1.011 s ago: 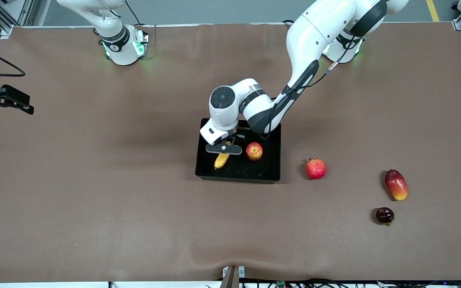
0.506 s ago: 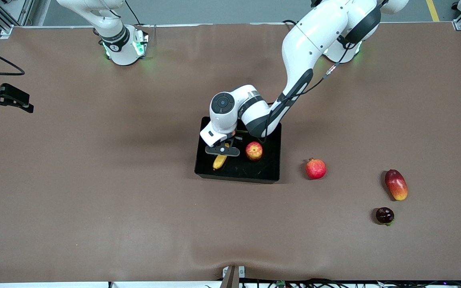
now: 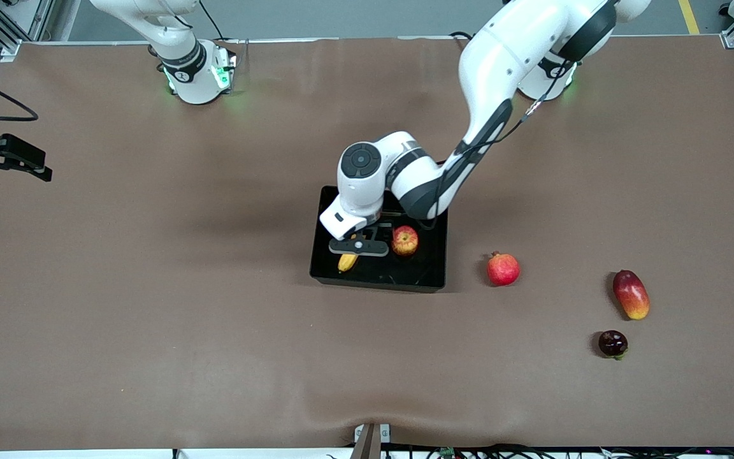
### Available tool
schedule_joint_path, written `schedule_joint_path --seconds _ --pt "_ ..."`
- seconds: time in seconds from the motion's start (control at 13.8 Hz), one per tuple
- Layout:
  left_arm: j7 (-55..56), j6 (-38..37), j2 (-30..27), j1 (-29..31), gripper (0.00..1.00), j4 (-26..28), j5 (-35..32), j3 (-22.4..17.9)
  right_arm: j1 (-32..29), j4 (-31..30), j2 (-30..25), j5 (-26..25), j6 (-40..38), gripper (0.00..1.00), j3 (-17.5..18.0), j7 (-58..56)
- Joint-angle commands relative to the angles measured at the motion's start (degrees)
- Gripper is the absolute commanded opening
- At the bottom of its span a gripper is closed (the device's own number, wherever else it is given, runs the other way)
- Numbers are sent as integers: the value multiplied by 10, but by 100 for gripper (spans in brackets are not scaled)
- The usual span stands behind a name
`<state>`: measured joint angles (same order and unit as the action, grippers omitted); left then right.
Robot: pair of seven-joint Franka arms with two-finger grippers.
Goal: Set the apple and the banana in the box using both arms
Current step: 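Lower the banana into the tray beside the apple and open the left gripper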
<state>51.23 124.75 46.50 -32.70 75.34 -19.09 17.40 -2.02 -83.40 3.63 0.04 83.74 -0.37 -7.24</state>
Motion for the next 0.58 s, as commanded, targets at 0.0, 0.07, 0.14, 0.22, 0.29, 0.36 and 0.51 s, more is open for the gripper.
schedule_joint_path --seconds 0.0,0.07,0.14,0.22,0.29,0.36,0.51 --pt "-18 -61 -76 46 100 15 -3 2 -9 11 -2 -2 -26 100 3 1" --pt "-26 -87 -97 67 100 15 -2 4 -10 12 -2 -6 -27 100 2 1" --pt "-57 -107 -118 97 100 16 10 8 -10 11 -2 -7 -29 100 1 1" --pt "-104 -126 -144 125 100 17 35 8 -10 9 -3 -7 -42 100 1 1" --pt "-137 -156 -167 150 100 18 61 5 -10 10 -4 -4 -52 100 1 2" --pt "-144 -186 -184 176 100 18 68 5 -10 10 -4 -1 -52 100 1 2" --pt "-147 -226 -218 224 100 19 70 4 -14 12 -2 12 -51 100 1 3"
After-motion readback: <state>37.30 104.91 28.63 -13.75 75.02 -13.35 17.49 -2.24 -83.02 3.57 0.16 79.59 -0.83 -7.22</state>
